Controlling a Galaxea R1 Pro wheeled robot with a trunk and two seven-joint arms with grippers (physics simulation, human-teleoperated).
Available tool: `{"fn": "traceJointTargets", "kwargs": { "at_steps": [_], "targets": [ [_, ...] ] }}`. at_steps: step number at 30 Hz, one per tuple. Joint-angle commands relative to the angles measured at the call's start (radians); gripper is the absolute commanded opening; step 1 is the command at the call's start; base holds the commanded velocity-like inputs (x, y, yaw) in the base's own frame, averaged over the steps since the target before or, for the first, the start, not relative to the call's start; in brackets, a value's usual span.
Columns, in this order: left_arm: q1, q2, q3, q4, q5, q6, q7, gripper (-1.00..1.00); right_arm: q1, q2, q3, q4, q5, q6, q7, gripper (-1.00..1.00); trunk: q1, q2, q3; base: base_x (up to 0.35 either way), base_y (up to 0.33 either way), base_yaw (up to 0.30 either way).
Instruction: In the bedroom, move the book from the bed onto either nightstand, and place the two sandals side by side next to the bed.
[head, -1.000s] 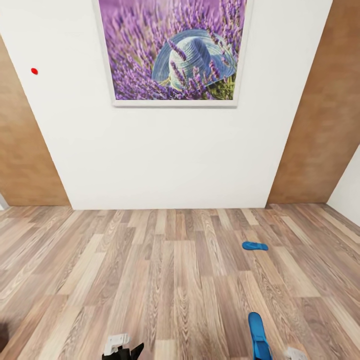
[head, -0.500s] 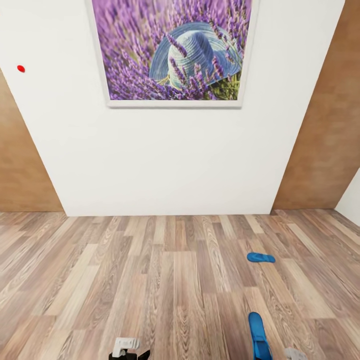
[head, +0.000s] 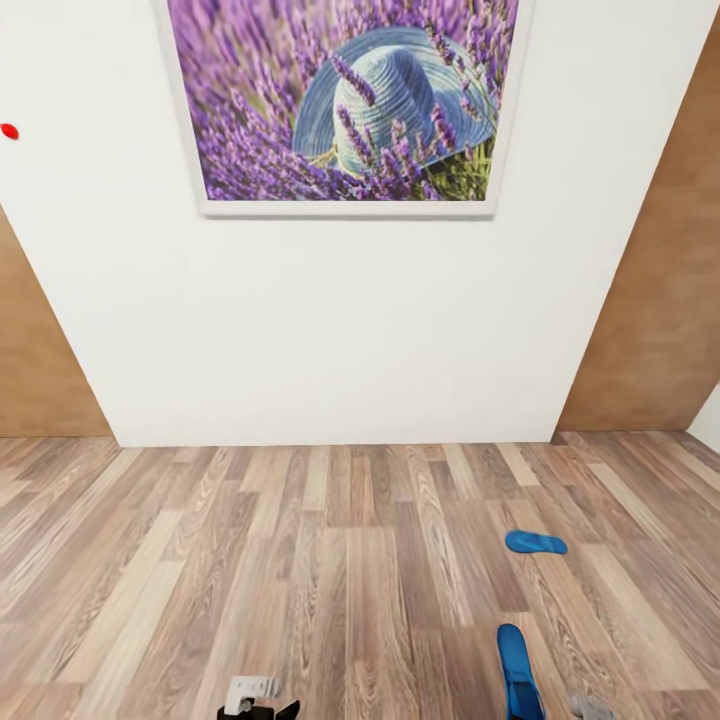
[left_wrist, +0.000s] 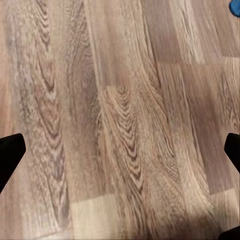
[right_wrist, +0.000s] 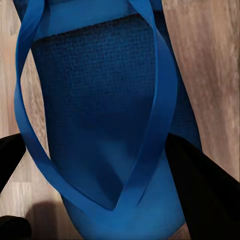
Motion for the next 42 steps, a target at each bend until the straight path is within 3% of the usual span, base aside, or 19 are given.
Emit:
{"fn": "traceJointTargets", "kwargs": {
  "at_steps": [1,42],
  "targets": [
    [-0.001,0.0,0.002,0.001,0.01,0.002,-0.005,1.0,0.0,0.0,-0.01,-0.001,0.009,0.004,0.004,-1.0,0.0,0.0,-0.001,0.329,0.0,0.0],
    [-0.001,-0.001,0.002,0.001,0.012,0.003,-0.011,1.0,0.0,0.001,-0.01,-0.002,0.009,0.004,0.006,-1.0,0.0,0.0,-0.001,0.329,0.0,0.0]
  ]
}}
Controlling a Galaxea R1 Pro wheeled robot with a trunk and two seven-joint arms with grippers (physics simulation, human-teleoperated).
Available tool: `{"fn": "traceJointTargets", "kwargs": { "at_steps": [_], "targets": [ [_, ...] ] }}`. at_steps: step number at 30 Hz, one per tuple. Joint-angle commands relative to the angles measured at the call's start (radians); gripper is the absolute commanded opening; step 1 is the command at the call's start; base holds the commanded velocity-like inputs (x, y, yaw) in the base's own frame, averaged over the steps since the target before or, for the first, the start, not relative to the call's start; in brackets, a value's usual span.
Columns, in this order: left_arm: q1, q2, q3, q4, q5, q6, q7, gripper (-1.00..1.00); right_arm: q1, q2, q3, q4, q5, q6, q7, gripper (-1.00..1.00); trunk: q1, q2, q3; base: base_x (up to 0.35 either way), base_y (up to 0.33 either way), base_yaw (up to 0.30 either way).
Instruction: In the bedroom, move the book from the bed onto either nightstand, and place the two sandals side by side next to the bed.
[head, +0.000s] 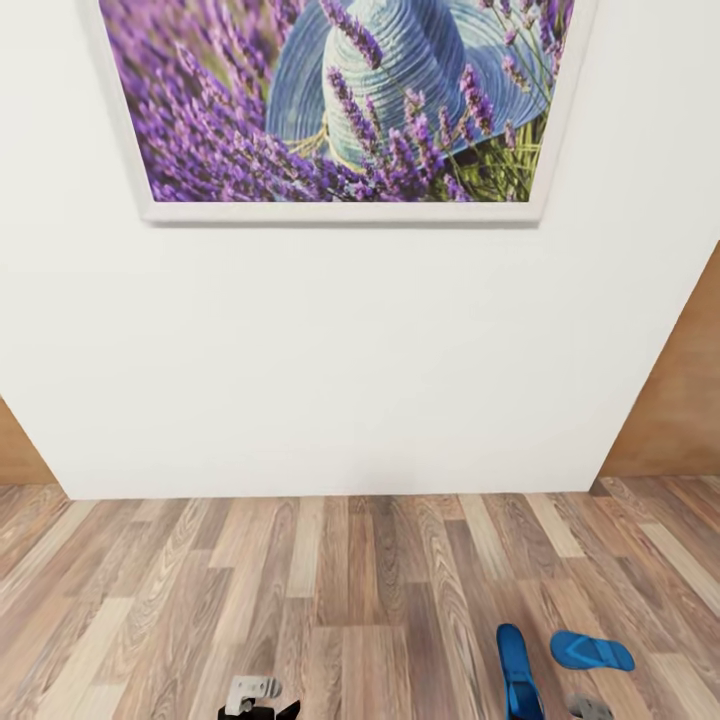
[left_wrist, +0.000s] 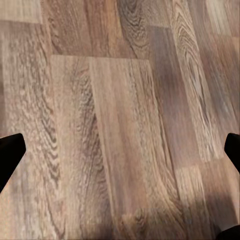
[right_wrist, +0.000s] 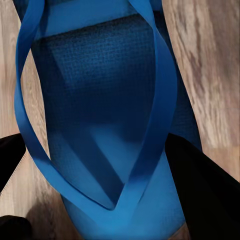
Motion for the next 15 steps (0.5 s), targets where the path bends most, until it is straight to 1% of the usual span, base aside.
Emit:
{"fn": "traceJointTargets", "kwargs": {
  "at_steps": [1,10,15],
  "targets": [
    [-0.001,0.0,0.002,0.001,0.009,0.002,-0.005,1.0,0.0,0.0,-0.01,-0.002,0.009,0.004,0.005,-1.0,0.0,0.0,-0.001,0.329,0.0,0.0],
    [-0.001,0.001,0.002,0.001,0.009,0.002,-0.005,1.0,0.0,0.0,-0.009,-0.002,0.009,0.004,0.005,-1.0,0.0,0.0,-0.001,0.329,0.003,0.0],
    [-0.001,0.001,0.002,0.001,0.009,0.002,-0.005,1.0,0.0,0.0,-0.01,-0.002,0.009,0.004,0.005,-1.0,0.0,0.0,-0.001,0.329,0.067,0.0]
  ]
}}
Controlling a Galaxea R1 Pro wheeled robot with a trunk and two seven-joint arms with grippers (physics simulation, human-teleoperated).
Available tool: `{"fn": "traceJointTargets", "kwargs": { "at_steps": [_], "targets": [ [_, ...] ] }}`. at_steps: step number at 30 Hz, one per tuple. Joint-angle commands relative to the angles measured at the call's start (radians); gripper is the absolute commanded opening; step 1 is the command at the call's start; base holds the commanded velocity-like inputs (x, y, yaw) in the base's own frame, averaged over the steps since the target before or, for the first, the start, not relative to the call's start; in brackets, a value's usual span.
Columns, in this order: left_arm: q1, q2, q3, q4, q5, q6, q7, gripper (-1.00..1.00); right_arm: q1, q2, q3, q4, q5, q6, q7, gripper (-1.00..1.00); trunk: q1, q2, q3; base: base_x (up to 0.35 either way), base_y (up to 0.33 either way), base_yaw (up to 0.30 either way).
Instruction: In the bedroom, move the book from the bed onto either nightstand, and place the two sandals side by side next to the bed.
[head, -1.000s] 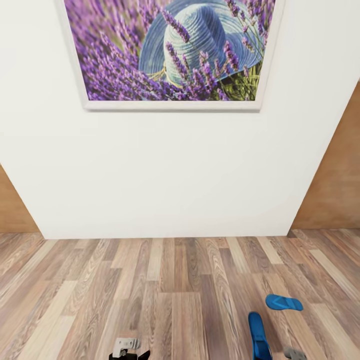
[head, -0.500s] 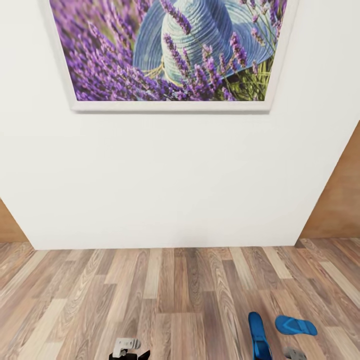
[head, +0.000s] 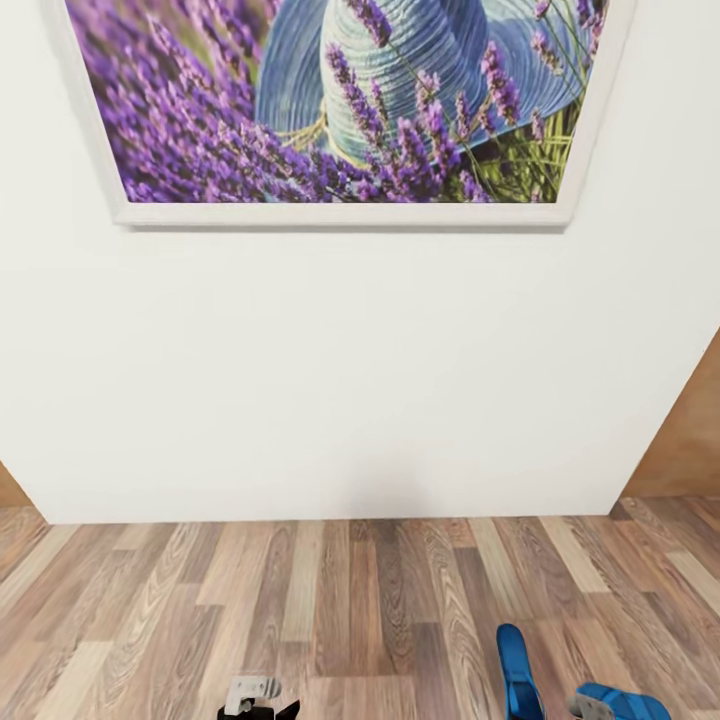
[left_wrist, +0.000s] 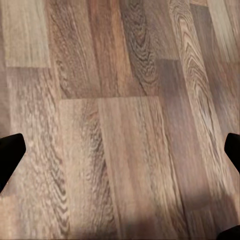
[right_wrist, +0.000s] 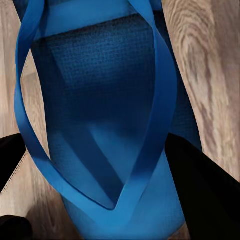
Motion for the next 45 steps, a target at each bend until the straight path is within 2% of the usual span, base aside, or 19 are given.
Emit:
{"fn": "traceJointTargets", "kwargs": {
  "at_steps": [1,12,20,27,36,45],
  "targets": [
    [-0.001,0.0,0.002,0.001,0.009,0.002,-0.005,1.0,0.0,0.0,-0.01,-0.001,0.009,0.004,0.004,-1.0,0.0,0.0,-0.001,0.329,0.107,0.0],
    [-0.001,0.0,0.001,0.0,0.009,0.002,-0.005,1.0,-0.001,0.0,-0.01,-0.001,0.009,0.004,0.004,-1.0,0.0,0.0,-0.002,0.329,0.128,-0.042],
    [-0.001,0.0,0.003,-0.001,0.01,0.002,-0.005,1.0,-0.001,0.0,-0.01,-0.002,0.009,0.004,0.005,-1.0,0.0,0.0,-0.004,0.073,0.02,-0.077],
    [-0.001,0.0,0.003,-0.001,0.01,0.002,-0.005,1.0,-0.001,0.0,-0.01,-0.002,0.009,0.004,0.006,-1.0,0.0,0.0,-0.004,0.265,0.0,-0.039],
    [-0.001,0.0,0.002,-0.001,0.009,0.002,-0.005,1.0,-0.001,0.0,-0.01,-0.002,0.009,0.004,0.01,-1.0,0.0,0.0,-0.004,0.286,0.0,-0.23],
    [-0.001,0.0,0.002,-0.001,0.009,0.002,-0.006,1.0,0.0,0.0,-0.01,-0.002,0.009,0.004,0.009,-1.0,0.0,0.0,-0.004,0.028,0.0,-0.28]
  ]
}}
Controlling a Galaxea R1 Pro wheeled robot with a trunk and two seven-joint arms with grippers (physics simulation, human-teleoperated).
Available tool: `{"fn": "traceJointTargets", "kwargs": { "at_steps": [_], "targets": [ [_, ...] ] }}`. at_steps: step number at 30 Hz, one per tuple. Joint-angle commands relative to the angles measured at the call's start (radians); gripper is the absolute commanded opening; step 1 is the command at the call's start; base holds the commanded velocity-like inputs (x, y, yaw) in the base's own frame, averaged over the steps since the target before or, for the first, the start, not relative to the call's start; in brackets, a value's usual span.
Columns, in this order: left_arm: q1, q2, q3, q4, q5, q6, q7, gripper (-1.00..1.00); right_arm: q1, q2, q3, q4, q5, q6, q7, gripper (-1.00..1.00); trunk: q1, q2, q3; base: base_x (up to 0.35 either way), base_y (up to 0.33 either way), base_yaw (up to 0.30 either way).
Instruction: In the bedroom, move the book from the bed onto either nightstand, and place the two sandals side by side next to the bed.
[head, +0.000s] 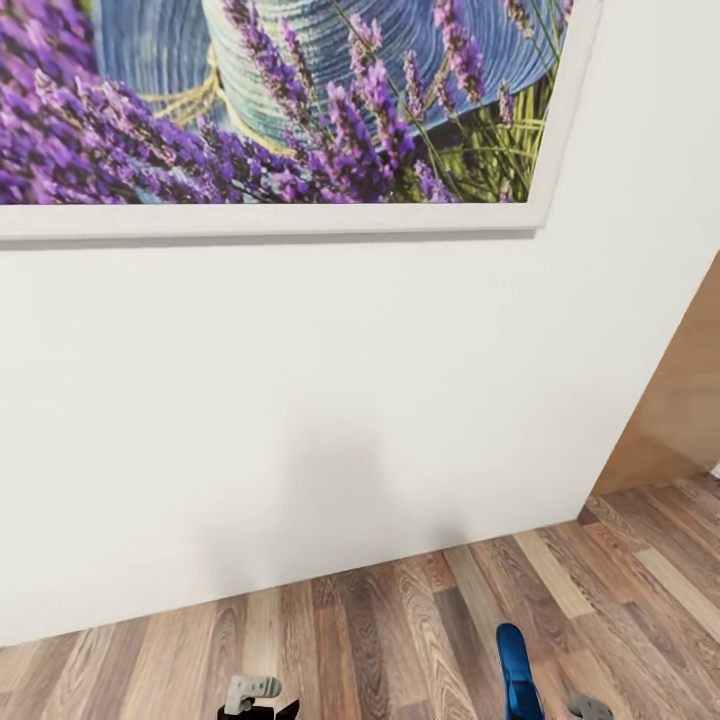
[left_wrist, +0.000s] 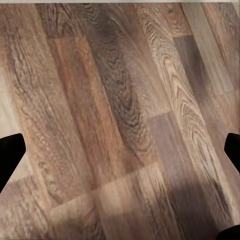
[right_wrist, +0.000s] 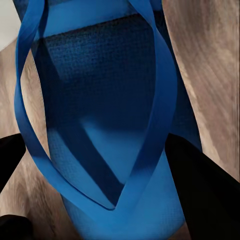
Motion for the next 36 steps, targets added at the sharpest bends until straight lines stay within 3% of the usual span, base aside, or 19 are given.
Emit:
{"fn": "traceJointTargets", "kwargs": {
  "at_steps": [1,8,27,36],
  "targets": [
    [0.0,0.0,0.002,0.0,0.009,0.002,-0.004,1.0,-0.001,0.0,-0.009,-0.001,0.01,0.004,0.004,-1.0,0.0,0.0,-0.001,0.002,0.0,-0.281],
    [0.0,0.0,0.001,0.0,0.009,0.002,-0.005,1.0,-0.001,0.001,-0.009,-0.002,0.01,0.004,0.004,-1.0,0.0,0.0,-0.001,0.085,0.0,-0.281],
    [0.0,0.0,0.001,0.0,0.01,0.002,-0.005,1.0,-0.001,0.001,-0.009,-0.001,0.01,0.004,0.006,-1.0,0.0,0.0,-0.001,0.28,0.0,-0.281],
    [0.0,0.0,0.001,0.0,0.01,0.002,-0.005,1.0,-0.001,0.001,-0.009,-0.002,0.01,0.004,0.006,-1.0,0.0,0.0,-0.001,0.049,0.0,-0.28]
  ]
}}
